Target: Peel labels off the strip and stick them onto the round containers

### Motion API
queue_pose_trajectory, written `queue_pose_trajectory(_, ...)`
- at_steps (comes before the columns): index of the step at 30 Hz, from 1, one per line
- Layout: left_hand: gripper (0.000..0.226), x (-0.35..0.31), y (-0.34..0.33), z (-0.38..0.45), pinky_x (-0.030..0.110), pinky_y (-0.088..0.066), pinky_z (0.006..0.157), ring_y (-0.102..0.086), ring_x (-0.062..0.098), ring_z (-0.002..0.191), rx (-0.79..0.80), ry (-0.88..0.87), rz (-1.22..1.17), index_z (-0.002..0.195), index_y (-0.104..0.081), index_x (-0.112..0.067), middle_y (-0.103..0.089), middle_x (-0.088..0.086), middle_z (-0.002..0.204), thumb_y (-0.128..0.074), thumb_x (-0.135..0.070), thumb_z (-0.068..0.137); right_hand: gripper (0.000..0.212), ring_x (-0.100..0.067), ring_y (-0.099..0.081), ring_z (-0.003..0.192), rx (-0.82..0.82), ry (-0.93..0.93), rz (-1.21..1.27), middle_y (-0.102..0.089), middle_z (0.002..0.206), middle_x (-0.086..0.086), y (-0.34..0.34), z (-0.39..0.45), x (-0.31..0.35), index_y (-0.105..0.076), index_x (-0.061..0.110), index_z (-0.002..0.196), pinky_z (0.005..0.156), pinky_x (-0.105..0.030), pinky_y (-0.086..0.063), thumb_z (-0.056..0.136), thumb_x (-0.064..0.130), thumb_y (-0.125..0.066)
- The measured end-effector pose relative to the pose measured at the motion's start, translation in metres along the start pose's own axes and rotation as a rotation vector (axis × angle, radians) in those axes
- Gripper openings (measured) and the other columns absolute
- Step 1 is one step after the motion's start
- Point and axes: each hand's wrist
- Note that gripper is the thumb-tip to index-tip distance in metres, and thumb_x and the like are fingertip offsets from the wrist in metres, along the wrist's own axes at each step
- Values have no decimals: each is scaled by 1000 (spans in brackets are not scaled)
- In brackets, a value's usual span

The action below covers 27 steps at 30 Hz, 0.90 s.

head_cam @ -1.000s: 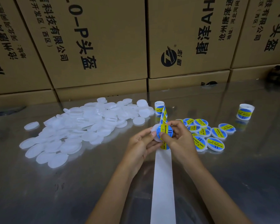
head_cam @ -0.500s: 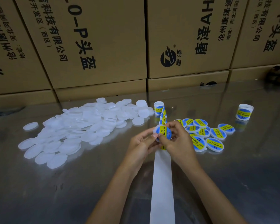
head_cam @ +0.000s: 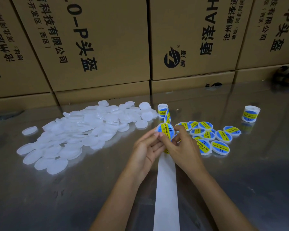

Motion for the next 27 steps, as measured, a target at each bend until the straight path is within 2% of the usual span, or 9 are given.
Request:
queue_pose_trajectory(3, 27, 0, -3, -2, 30, -61, 78, -74, 26, 97, 4, 12, -67, 124, -60, 2, -74, 19, 109, -49, -4, 100, 39, -6, -55, 61, -12, 42, -16, -58, 67, 13, 1, -3, 3, -45, 39, 74, 49, -23, -32, 81, 78, -48)
queue_pose_trajectory(5, 25, 0, -4, -3, 31, -61, 77, -74, 27, 99, 8, 24, -79, 120, -63, 0, -73, 20, 111, -49, -4, 100, 37, -6, -53, 58, -25, 62, 5, -56, 60, 15, 2, -5, 5, -44, 38, 66, 49, -19, -29, 90, 67, -49)
queue_pose_trajectory(8, 24, 1, -5, -2, 33, -62, 78, -73, 30, 101, 14, 41, -90, 119, -62, 3, -71, 23, 114, -51, -4, 99, 44, -10, -46, 51, -72, 65, 51, -48, 50, 7, 5, -4, 6, -40, 30, 60, 52, -27, -31, 100, 49, -44)
queue_pose_trajectory(10, 24, 1, -3, -2, 34, -61, 77, -73, 32, 99, 16, 35, -54, 119, -62, 5, -72, 24, 113, -52, -4, 98, 46, -13, -47, 53, -81, 53, 57, -49, 52, 2, 6, -3, 6, -44, 22, 62, 54, -36, -37, 102, 43, -40)
queue_pose_trajectory(13, 17, -2, 2, -4, 33, -61, 76, -74, 30, 94, -14, -49, 216, 106, -71, 0, -75, 20, 105, -58, -3, 95, 44, -26, -53, 58, -51, 70, 46, -56, 57, -6, 8, -1, 6, -51, 12, 69, 58, -42, -43, 104, 36, -40)
queue_pose_trajectory(15, 20, -4, 5, -6, 30, -60, 73, -74, 26, 88, -24, -111, 403, 109, -72, -7, -76, 17, 102, -62, -1, 93, 39, -24, -51, 55, -8, 103, 38, -55, 55, -3, 9, -1, 6, -50, 16, 69, 56, -39, -39, 104, 31, -43)
queue_pose_trajectory(19, 53, -10, 11, -9, 37, -62, 80, -73, 26, 90, 75, -152, 591, 129, -64, -18, -72, 22, 105, -67, 12, 86, 37, -8, -44, 51, 109, 103, 108, -46, 50, 8, 8, -1, 4, -51, 28, 68, 54, -28, -32, 104, 32, -43)
queue_pose_trajectory(23, 47, -11, 7, -11, 30, -62, 72, -75, 25, 86, 81, -130, 547, 124, -69, -10, -76, 15, 104, -68, 15, 84, 37, 0, -47, 57, 174, -9, 337, -53, 58, 14, 5, -3, 8, -62, 18, 79, 56, -21, -37, 103, 39, -43)
queue_pose_trajectory(27, 35, -14, 7, -9, 26, -61, 67, -76, 25, 86, -35, -161, 448, 116, -72, -15, -78, 11, 97, -71, 3, 87, 14, 4, -59, 65, 293, -20, 471, -68, 75, 17, 6, -3, 14, -67, 34, 101, 61, -12, -44, 96, 42, -56)
Point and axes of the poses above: each hand's wrist, its own z-axis towards the middle knuckle, its own y-axis out of the back of the hand, x = y × z
